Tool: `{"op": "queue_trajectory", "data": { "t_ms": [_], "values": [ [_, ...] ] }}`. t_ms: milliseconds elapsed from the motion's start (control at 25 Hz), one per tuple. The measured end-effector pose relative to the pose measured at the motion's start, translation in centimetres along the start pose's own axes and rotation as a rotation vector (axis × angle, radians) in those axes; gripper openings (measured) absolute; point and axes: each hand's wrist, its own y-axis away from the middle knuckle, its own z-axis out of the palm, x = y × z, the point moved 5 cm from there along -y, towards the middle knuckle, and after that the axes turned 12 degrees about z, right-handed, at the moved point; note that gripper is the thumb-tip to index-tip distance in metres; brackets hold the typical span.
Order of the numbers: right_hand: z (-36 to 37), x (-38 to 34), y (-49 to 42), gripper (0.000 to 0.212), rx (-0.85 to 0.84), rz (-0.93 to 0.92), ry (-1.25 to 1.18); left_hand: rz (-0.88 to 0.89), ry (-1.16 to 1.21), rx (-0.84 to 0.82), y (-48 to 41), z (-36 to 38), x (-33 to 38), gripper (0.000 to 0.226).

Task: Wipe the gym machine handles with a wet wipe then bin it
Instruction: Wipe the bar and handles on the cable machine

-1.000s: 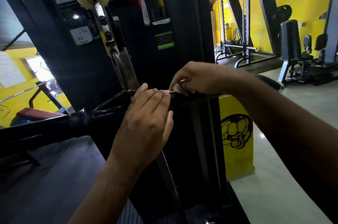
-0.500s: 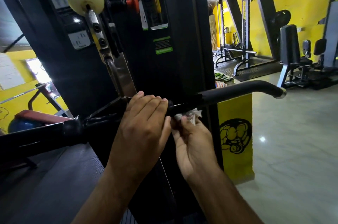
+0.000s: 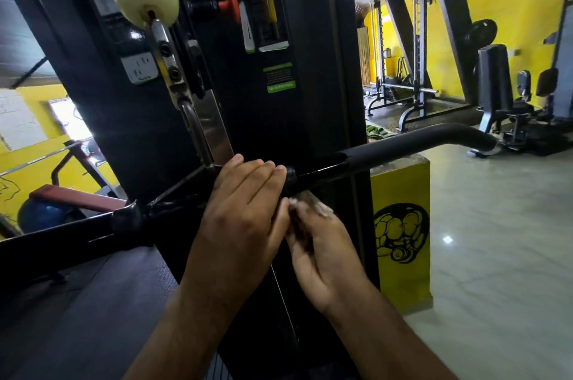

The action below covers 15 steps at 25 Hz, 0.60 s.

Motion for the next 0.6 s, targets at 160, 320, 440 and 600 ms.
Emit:
{"op": "queue_trajectory", "data": {
  "t_ms": [160,320,440,600],
  "values": [
    [0.3,-1.7,3.9,0.013,0.301,-0.678,0.769,0.006,0.033,0.015,0.1,0.0,-0.2,0.04],
    [2.2,-4.7,3.1,0.026,0.352,-1.165,1.409,0.015,0.076,0.033,0.0,-0.3,-0.5,0.037],
    [3.8,-5.5,2.9,0.037,0.324,-1.132,1.582,0.016,0.076,0.056,0.2,-0.2,-0.4,0.037],
    [4.8,-6.8,2.5,0.031,0.335,-1.137,1.916,0.023,0.081,0.086,0.3,-0.3,-0.5,0.034]
  ]
}}
